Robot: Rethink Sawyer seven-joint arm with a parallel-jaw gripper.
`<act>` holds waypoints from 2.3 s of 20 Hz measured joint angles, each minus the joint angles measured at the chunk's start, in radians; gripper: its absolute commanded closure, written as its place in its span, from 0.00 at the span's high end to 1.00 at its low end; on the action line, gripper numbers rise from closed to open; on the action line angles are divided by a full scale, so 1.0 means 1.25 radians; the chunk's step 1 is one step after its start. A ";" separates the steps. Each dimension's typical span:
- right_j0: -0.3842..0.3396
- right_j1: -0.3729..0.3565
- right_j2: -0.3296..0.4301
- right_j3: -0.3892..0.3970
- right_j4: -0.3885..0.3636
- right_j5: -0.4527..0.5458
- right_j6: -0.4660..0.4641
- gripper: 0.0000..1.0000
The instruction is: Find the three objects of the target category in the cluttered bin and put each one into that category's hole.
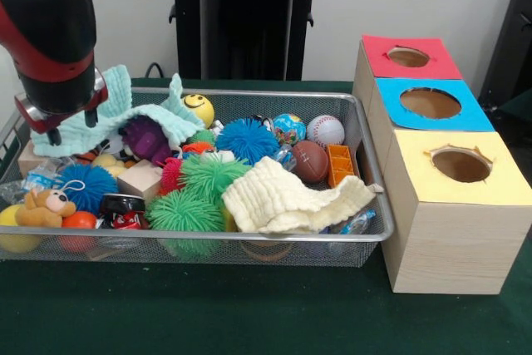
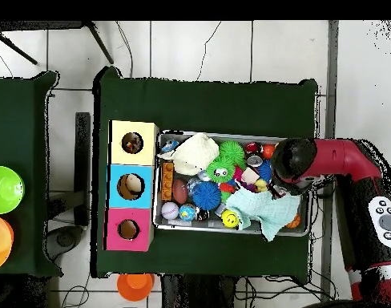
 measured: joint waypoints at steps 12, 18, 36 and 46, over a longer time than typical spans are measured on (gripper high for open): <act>0.007 0.019 -0.002 0.001 0.000 0.000 0.000 1.00; 0.007 0.019 -0.002 0.003 0.000 0.000 0.000 1.00; 0.015 0.019 -0.007 0.003 0.000 0.000 0.000 0.00; 0.015 0.019 -0.007 0.004 0.000 0.000 0.000 0.00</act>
